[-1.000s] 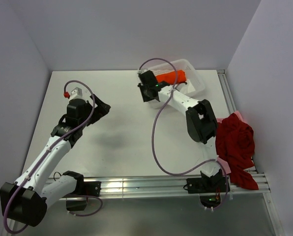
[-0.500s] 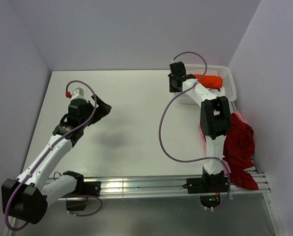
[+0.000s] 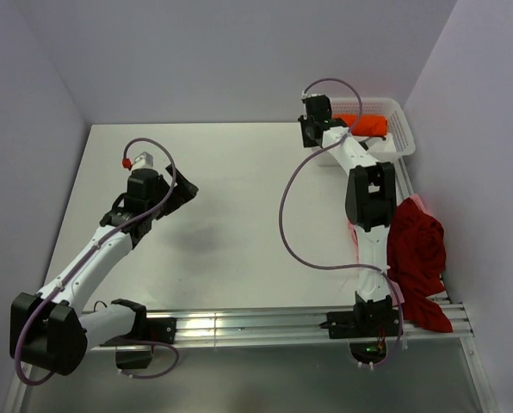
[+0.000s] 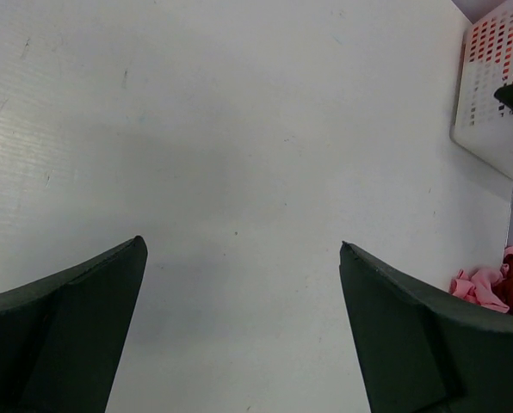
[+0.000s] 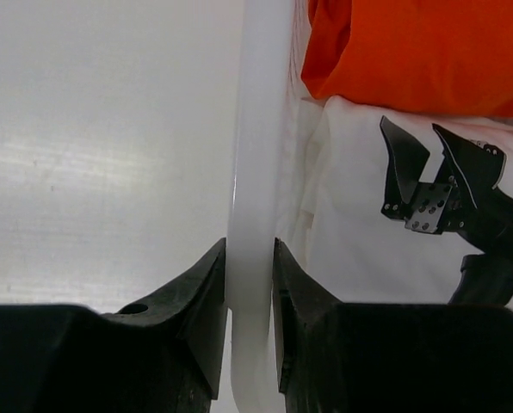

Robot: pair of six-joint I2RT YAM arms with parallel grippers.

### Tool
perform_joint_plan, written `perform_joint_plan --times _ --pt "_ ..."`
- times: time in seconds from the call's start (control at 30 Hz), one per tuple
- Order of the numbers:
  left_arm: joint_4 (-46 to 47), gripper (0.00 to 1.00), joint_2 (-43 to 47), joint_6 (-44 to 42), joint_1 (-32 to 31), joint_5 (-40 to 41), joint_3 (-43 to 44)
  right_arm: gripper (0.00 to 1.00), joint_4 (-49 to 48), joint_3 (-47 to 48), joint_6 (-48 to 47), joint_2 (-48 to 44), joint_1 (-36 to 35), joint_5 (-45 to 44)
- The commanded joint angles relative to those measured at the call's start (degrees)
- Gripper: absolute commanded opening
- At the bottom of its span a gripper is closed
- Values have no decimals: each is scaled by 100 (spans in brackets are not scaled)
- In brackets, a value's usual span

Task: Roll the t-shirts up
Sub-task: Place the rolled tshirt into the container

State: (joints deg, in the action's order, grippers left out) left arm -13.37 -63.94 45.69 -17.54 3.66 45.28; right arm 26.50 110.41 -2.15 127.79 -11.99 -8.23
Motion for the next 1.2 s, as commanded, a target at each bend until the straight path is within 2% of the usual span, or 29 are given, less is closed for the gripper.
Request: perform_joint_plan --times 0.0,0.03,0.07,0.1,0.2,0.4,0.6,0.9,0.97,1.0,1.17 --pt "247 100 -118 -122 23 -67 288 15 -76 954 -277 316 179 173" --pt "247 99 -162 -96 23 -50 297 49 38 1278 -164 465 197 129" --pt "247 100 -162 -96 23 -58 315 60 126 1307 -110 432 197 189" --pt "282 99 -162 -78 23 -85 306 69 92 1238 -32 353 197 338" --pt "300 100 -66 -43 23 -164 298 75 -425 440 171 -480 144 392" --pt "71 100 312 -139 14 -94 385 79 -374 -221 198 -1843 -40 243" --pt "290 99 943 -227 14 -322 87 80 -751 -1591 654 -3449 -181 331" --pt "387 100 1945 -175 14 -401 -660 80 -1937 -4822 1586 -5885 -295 831" --pt "501 100 2166 -148 5 -549 -967 80 -2227 -5387 1682 -6615 -339 490" --pt "693 99 2402 -113 5 -612 -1090 80 -2359 -5964 1753 -6861 -339 367" --pt "827 99 3088 -69 5 -692 -1776 80 -3343 -7602 2017 -8669 -348 331"
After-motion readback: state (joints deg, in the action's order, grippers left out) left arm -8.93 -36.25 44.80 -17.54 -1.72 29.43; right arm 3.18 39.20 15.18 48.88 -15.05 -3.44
